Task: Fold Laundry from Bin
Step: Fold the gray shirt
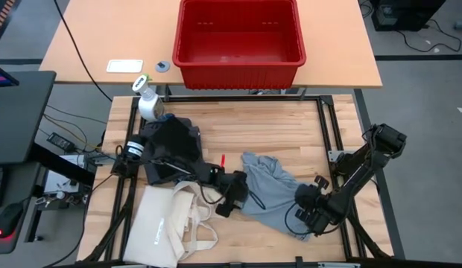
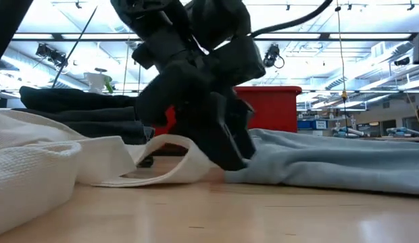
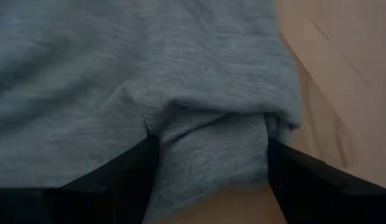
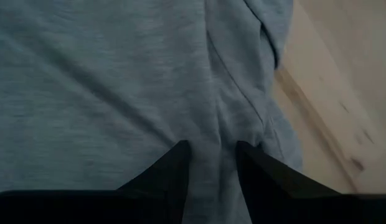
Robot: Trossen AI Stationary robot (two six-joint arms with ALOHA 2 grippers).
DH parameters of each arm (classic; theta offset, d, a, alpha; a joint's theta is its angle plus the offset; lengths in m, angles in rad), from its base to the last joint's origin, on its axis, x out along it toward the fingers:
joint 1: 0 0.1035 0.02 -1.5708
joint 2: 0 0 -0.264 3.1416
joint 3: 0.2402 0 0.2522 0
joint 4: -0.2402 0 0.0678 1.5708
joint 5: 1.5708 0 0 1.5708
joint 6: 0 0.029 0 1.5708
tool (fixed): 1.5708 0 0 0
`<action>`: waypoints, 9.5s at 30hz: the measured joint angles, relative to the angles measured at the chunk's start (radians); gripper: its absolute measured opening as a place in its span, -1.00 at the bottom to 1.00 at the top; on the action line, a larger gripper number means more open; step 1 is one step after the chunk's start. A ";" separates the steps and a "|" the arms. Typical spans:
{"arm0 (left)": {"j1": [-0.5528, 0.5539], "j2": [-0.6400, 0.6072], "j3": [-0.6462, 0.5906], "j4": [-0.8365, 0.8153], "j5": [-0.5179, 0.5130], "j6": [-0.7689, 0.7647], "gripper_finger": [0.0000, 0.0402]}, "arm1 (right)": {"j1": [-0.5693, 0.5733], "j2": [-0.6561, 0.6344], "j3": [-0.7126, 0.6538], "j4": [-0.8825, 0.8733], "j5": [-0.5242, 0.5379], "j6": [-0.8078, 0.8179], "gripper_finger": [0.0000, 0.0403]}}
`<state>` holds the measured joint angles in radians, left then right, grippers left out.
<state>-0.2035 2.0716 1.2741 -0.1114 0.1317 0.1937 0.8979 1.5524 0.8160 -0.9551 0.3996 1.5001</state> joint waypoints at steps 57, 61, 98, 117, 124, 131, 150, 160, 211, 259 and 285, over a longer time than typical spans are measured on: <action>0.117 -0.137 -0.006 -0.042 -0.409 0.033 0.15 | -0.823 -0.064 -0.318 0.999 -0.115 -1.164 -0.29; 0.082 -0.137 -0.006 -0.100 -0.529 0.035 0.06 | -0.823 -0.061 -0.333 1.004 -0.133 -1.170 -0.60; -0.016 -0.363 -0.005 -0.200 -0.467 -0.045 -0.07 | -0.383 -0.038 -0.196 0.857 -0.127 -1.198 -0.96; 0.302 -0.153 -0.005 0.000 0.063 -0.142 -0.07 | -0.363 0.032 -0.155 0.865 -0.171 -1.028 -0.21; 0.358 -0.126 -0.004 0.111 0.178 -0.335 -0.07 | -0.362 0.033 -0.155 0.865 -0.157 -1.031 -0.21; 0.308 -0.053 0.053 0.090 0.180 -0.380 -0.03 | -0.361 0.033 -0.154 0.864 -0.110 -1.031 -0.21; 0.295 -0.012 0.152 -0.043 0.199 -0.172 -0.93 | -0.359 0.033 -0.154 0.870 -0.088 -1.050 -0.21; 0.158 -0.173 0.154 -0.232 0.360 0.306 -0.93 | -0.358 0.031 -0.154 0.864 -0.032 -1.035 -0.21; -0.139 -0.161 0.136 -0.270 0.209 0.168 0.08 | -0.167 0.017 0.011 0.608 0.271 -0.623 -0.21; -0.062 0.021 0.136 0.357 0.151 -0.019 0.01 | -0.366 -0.041 0.047 -0.496 0.199 -0.183 -0.34; -0.182 -0.008 0.136 -0.061 -0.220 0.802 0.01 | -0.083 0.084 0.078 0.285 0.228 -0.153 -0.34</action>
<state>-0.3852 2.0633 1.4101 -0.1725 -0.0885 0.9956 0.8153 1.6366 0.8940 -0.6701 0.6281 1.3467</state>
